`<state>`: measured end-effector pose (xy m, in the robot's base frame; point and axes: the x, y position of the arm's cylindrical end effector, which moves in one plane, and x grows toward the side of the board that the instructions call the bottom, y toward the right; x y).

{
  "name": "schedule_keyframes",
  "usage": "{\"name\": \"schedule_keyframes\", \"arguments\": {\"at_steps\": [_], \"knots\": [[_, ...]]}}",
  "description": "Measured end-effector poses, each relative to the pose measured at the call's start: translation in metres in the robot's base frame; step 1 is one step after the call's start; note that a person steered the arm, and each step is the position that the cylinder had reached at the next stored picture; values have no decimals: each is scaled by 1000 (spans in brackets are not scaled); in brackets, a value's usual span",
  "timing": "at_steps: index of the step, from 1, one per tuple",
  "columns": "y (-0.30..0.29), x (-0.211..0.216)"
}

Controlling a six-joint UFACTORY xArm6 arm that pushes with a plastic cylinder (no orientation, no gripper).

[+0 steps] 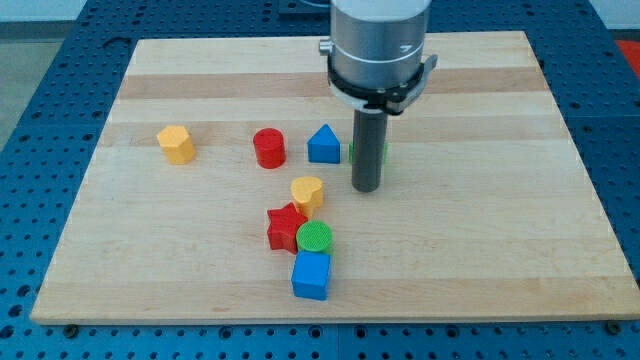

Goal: Point your arm towards the yellow heart

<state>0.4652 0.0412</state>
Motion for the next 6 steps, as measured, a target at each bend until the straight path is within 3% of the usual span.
{"name": "schedule_keyframes", "arguments": {"at_steps": [2, 4, 6], "knots": [[6, -14], [24, 51], [-38, 34]]}}
